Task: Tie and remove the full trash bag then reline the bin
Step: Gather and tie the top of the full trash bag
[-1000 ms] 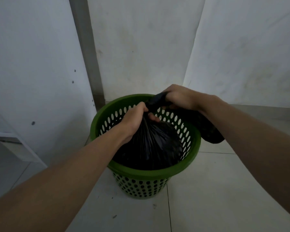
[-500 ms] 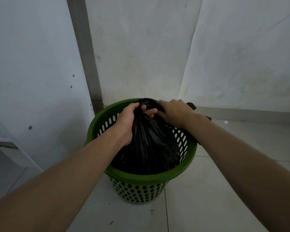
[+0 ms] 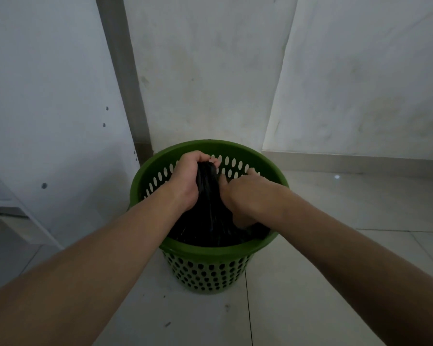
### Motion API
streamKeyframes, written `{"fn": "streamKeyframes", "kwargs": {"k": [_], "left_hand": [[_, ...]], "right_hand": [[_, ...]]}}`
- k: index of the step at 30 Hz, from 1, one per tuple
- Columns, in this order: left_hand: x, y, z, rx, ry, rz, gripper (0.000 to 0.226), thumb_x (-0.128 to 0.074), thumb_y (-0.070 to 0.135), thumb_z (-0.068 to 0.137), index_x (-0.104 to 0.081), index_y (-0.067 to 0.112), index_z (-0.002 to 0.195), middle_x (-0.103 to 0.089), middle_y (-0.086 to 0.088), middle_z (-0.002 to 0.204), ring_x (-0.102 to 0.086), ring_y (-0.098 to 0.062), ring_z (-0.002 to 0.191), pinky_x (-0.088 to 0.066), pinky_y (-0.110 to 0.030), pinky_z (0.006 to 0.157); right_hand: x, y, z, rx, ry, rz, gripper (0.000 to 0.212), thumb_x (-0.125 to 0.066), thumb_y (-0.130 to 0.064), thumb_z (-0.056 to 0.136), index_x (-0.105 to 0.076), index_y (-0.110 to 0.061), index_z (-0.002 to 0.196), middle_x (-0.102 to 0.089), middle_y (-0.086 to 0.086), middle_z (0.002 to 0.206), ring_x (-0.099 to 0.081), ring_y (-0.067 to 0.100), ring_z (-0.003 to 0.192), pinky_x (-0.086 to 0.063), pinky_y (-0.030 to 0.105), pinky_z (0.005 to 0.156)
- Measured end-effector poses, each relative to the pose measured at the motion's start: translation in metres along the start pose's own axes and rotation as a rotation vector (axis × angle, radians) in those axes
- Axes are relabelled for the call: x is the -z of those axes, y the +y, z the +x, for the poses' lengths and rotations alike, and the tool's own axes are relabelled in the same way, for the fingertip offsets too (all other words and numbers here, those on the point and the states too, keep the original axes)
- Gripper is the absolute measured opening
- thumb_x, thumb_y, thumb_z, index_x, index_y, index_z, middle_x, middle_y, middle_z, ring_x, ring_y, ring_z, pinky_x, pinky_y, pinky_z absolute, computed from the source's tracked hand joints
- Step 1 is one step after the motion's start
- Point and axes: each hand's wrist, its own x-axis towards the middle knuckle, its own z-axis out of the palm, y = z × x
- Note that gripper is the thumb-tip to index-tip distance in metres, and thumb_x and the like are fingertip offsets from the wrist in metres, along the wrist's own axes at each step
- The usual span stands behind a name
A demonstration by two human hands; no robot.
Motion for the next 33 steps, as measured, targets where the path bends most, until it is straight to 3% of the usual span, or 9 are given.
{"fn": "streamKeyframes", "kwargs": {"k": [4, 8, 13, 19, 21, 24, 26, 29, 33], "left_hand": [[0.001, 0.001, -0.004, -0.070, -0.085, 0.292, 0.007, -0.052, 0.008, 0.075, -0.058, 0.006, 0.077, -0.059, -0.008, 0.085, -0.058, -0.024, 0.087, -0.049, -0.039, 0.083], [-0.002, 0.003, -0.015, -0.151, -0.157, 0.598, 0.010, -0.051, 0.006, 0.068, -0.047, 0.009, 0.077, -0.049, -0.009, 0.080, -0.050, -0.024, 0.079, -0.043, -0.037, 0.072], [0.004, 0.000, -0.011, -0.255, -0.315, 0.918, 0.069, -0.058, 0.016, 0.071, -0.038, 0.012, 0.137, -0.059, -0.011, 0.115, -0.058, -0.024, 0.106, -0.051, -0.036, 0.082], [0.007, -0.007, -0.010, -0.291, -0.359, 1.423, 0.093, -0.072, 0.063, 0.072, -0.034, 0.028, 0.149, -0.044, -0.007, 0.149, -0.038, -0.029, 0.138, -0.031, -0.046, 0.116], [0.003, -0.010, -0.011, -0.288, -0.295, 1.324, 0.068, -0.056, 0.064, 0.083, -0.047, 0.034, 0.143, -0.049, -0.003, 0.146, -0.043, -0.024, 0.135, -0.032, -0.045, 0.115], [0.002, -0.004, -0.012, -0.339, -0.206, 0.773, 0.027, -0.054, 0.037, 0.095, -0.073, 0.021, 0.106, -0.074, 0.002, 0.100, -0.066, -0.007, 0.094, -0.046, -0.037, 0.098], [0.004, 0.000, -0.010, -0.283, -0.227, 0.495, 0.030, -0.051, 0.032, 0.097, -0.074, 0.014, 0.094, -0.075, -0.004, 0.082, -0.070, -0.015, 0.080, -0.050, -0.039, 0.091], [0.003, 0.001, -0.007, -0.114, -0.312, 0.240, 0.054, -0.041, 0.040, 0.100, -0.077, 0.016, 0.068, -0.070, -0.006, 0.069, -0.065, -0.018, 0.065, -0.052, -0.033, 0.071], [0.003, 0.003, -0.001, -0.096, -0.329, 0.294, 0.067, -0.036, 0.049, 0.099, -0.073, 0.012, 0.058, -0.064, -0.009, 0.059, -0.063, -0.024, 0.059, -0.051, -0.031, 0.066]], "right_hand": [[0.003, 0.002, -0.010, 0.025, -0.044, 0.229, 0.100, -0.065, -0.030, 0.087, 0.002, -0.009, 0.157, -0.056, 0.012, 0.126, -0.058, 0.029, 0.110, -0.048, 0.037, 0.087], [0.017, 0.025, -0.024, 0.032, -0.021, 0.571, 0.057, -0.063, -0.026, 0.087, -0.037, -0.019, 0.137, -0.055, -0.003, 0.098, -0.056, 0.018, 0.087, -0.044, 0.022, 0.068], [0.030, 0.055, -0.035, -0.094, -0.038, 1.157, 0.017, -0.067, -0.016, 0.086, -0.056, -0.015, 0.099, -0.065, 0.010, 0.094, -0.070, 0.021, 0.072, -0.056, 0.031, 0.054], [0.070, 0.051, -0.027, -0.143, -0.178, 1.547, 0.013, -0.055, -0.004, 0.096, -0.062, 0.005, 0.091, -0.072, 0.013, 0.066, -0.072, 0.019, 0.056, -0.057, 0.024, 0.047], [0.082, 0.046, -0.020, -0.171, -0.170, 1.698, 0.018, -0.049, -0.009, 0.100, -0.059, 0.005, 0.095, -0.072, 0.015, 0.070, -0.072, 0.022, 0.058, -0.060, 0.028, 0.051], [0.079, 0.051, -0.010, -0.188, -0.051, 1.990, 0.037, -0.049, -0.034, 0.102, -0.059, 0.000, 0.115, -0.070, 0.020, 0.102, -0.075, 0.027, 0.067, -0.061, 0.034, 0.057], [0.065, 0.059, -0.006, -0.225, 0.094, 2.065, 0.041, -0.045, -0.040, 0.101, -0.063, -0.006, 0.116, -0.072, 0.018, 0.108, -0.073, 0.025, 0.065, -0.060, 0.034, 0.058], [0.028, 0.063, 0.001, -0.263, 0.392, 1.807, 0.030, -0.049, -0.008, 0.091, -0.067, -0.019, 0.112, -0.073, 0.005, 0.115, -0.072, 0.019, 0.086, -0.058, 0.034, 0.070], [-0.009, 0.047, 0.007, 0.007, 0.199, 1.752, 0.043, -0.043, 0.010, 0.071, -0.065, -0.014, 0.099, -0.066, -0.002, 0.090, -0.064, 0.013, 0.082, -0.045, 0.032, 0.072]]}}
